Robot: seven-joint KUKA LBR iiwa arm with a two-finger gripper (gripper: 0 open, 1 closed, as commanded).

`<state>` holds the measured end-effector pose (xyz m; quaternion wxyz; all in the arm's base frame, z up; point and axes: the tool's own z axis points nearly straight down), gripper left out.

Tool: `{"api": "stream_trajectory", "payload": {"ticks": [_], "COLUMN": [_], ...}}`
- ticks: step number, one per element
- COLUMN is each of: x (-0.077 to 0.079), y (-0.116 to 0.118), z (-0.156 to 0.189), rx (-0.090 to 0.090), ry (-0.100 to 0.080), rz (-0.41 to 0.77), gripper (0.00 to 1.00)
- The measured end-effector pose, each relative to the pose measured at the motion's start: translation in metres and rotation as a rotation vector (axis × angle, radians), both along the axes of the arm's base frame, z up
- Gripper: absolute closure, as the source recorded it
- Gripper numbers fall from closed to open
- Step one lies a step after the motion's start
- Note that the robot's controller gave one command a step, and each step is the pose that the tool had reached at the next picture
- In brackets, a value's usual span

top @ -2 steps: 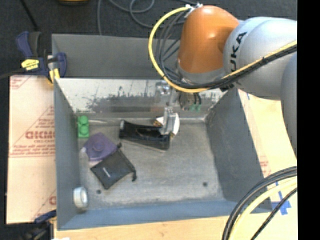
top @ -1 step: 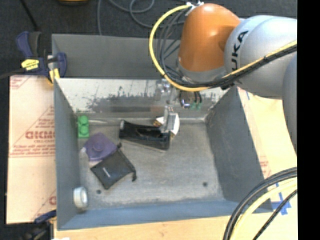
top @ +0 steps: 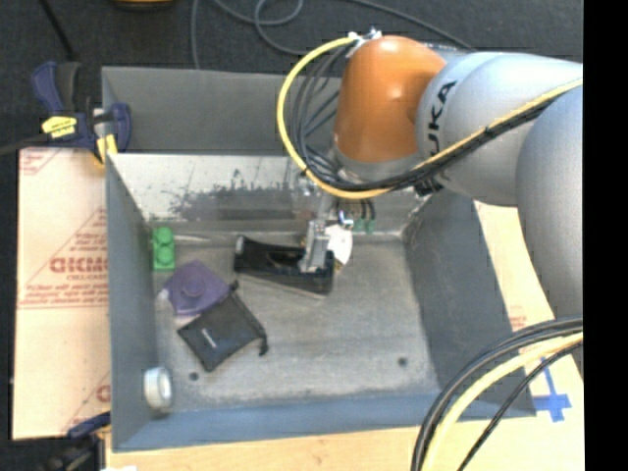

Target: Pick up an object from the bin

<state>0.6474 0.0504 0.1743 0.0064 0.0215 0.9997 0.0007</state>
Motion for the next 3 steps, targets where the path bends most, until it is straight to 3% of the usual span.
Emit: {"api": "stream_trajectory", "payload": {"ticks": [1, 2, 3], "x": [-0.013, -0.009, -0.011], "y": [-0.024, -0.032, -0.028], "z": [-0.042, -0.094, -0.077], "rx": [0.002, 0.002, 0.003], "ry": [0.010, 0.004, 0.009], "rz": [-0.146, -0.171, -0.178], "gripper": [0.00, 0.00, 1.00]}}
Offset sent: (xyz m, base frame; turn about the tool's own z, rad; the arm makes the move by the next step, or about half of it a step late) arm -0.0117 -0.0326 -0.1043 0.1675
